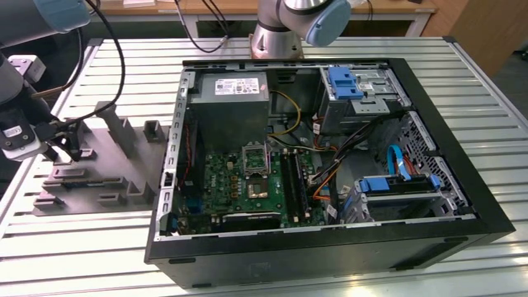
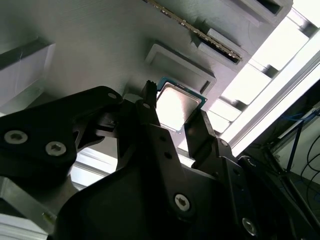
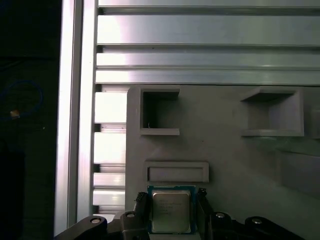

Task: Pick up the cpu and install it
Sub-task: 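Pick up the cpu and move it towards the insertion slot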

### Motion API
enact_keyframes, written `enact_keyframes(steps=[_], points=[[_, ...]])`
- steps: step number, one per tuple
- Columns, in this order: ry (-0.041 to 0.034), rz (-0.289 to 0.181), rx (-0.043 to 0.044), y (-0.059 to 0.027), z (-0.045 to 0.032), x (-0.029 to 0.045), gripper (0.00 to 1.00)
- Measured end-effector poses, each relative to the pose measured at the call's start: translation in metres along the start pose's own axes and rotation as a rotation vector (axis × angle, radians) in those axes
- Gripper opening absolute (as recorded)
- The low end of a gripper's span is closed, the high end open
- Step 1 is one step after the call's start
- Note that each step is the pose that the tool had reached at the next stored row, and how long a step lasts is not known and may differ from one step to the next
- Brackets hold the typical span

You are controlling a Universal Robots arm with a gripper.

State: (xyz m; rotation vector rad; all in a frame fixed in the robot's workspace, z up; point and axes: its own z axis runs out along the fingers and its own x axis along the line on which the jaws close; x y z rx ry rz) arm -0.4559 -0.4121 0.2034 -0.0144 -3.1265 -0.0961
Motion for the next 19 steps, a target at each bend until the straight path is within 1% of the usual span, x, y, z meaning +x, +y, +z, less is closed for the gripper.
enact_keyframes(steps=[7,19], points=[[-0.0001,0.000,0.0000,0.0002,-0.0032,0.0001,0.47],[-0.0001,0.000,0.0000,0.0004,-0.0060,0.0001,0.47]])
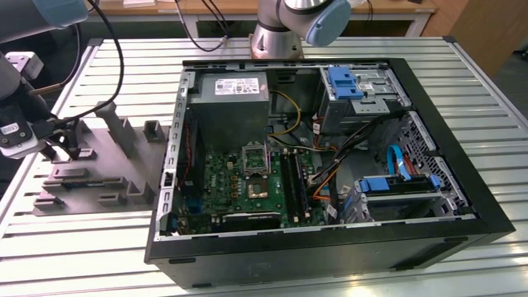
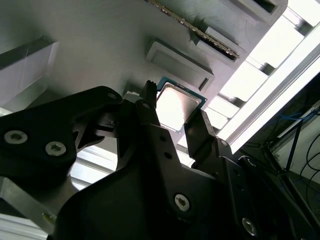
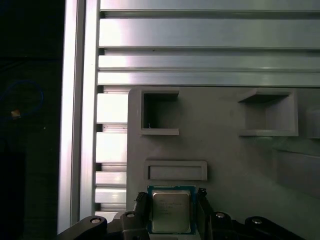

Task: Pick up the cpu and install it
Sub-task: 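Pick up the cpu and move it towards the insertion slot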

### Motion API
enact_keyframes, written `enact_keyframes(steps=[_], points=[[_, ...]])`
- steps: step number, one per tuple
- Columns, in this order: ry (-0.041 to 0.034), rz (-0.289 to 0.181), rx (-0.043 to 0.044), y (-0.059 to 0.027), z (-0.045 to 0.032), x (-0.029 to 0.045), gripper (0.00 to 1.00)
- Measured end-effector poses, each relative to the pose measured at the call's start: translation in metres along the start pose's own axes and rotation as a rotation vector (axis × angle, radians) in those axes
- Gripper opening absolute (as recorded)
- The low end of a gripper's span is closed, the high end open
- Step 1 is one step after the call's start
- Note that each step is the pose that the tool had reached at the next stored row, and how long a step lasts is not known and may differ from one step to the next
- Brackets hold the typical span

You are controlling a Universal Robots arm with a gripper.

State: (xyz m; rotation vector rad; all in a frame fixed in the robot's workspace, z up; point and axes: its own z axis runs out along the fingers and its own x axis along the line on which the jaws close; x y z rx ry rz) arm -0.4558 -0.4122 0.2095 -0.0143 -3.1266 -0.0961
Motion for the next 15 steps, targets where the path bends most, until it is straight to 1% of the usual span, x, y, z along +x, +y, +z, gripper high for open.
enact_keyframes(steps=[10,12,15], points=[[0.0000,0.000,0.0003,0.0001,-0.0017,0.0000,0.47],[0.0000,0.000,0.0012,0.0012,-0.0132,0.0002,0.47],[0.0000,0.000,0.0013,0.0012,-0.0137,0.0002,0.47]])
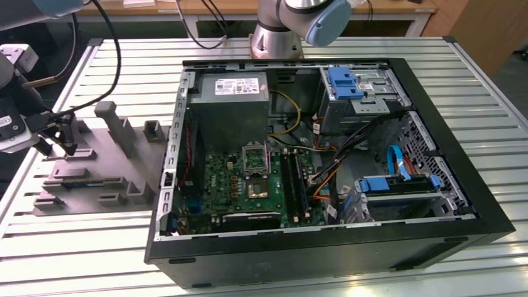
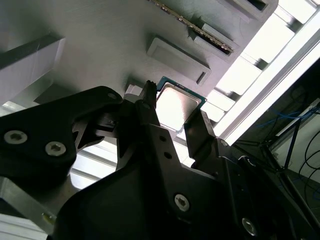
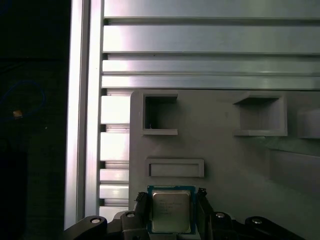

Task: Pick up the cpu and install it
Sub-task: 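Pick up the cpu and move it towards the insertion slot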

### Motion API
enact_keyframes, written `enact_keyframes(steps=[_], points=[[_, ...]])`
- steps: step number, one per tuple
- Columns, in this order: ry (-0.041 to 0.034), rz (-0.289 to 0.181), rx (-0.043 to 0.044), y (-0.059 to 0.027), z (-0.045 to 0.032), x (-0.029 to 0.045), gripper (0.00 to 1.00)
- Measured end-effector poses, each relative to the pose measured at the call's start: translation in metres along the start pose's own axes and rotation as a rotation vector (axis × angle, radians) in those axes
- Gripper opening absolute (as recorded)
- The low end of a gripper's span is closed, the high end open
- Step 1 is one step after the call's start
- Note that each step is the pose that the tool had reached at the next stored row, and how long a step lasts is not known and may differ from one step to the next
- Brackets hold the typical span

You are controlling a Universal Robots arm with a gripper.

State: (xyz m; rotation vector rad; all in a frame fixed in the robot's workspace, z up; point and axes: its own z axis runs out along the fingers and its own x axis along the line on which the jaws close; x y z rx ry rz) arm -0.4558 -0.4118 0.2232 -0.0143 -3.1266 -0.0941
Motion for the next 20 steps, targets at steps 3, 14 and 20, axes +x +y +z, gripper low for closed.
enact_keyframes(steps=[3,14,20], points=[[-0.0001,0.000,0.0000,0.0000,-0.0005,0.0000,0.47],[0.0000,0.000,0.0001,0.0002,-0.0033,0.0001,0.47],[0.0000,0.000,0.0001,0.0003,-0.0049,0.0001,0.47]])
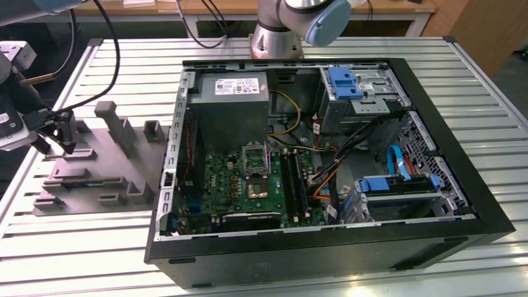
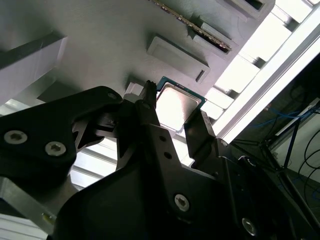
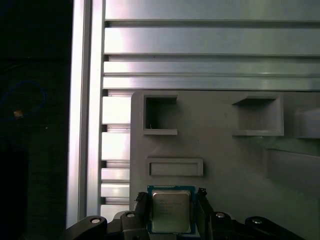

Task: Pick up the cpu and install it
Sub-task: 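Pick up the cpu and move it towards the insertion slot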

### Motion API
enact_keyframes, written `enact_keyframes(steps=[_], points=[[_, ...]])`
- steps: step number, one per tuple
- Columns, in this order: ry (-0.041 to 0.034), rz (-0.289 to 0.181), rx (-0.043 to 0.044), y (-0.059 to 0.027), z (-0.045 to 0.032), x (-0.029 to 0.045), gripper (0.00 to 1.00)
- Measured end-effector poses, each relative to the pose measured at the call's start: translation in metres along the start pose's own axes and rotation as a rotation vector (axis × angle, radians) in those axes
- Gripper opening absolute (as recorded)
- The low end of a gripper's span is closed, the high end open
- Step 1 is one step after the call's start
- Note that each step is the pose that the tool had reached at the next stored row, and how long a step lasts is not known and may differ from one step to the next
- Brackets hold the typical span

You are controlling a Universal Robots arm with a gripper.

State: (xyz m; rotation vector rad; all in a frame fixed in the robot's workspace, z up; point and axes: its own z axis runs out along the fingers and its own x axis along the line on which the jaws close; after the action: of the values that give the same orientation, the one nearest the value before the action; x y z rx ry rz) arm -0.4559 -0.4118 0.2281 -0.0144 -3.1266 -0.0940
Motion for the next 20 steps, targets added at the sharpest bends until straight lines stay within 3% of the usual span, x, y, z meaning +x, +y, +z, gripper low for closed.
enact_keyframes(steps=[20], points=[[0.0000,0.000,0.0000,0.0003,-0.0048,0.0001,0.47]])
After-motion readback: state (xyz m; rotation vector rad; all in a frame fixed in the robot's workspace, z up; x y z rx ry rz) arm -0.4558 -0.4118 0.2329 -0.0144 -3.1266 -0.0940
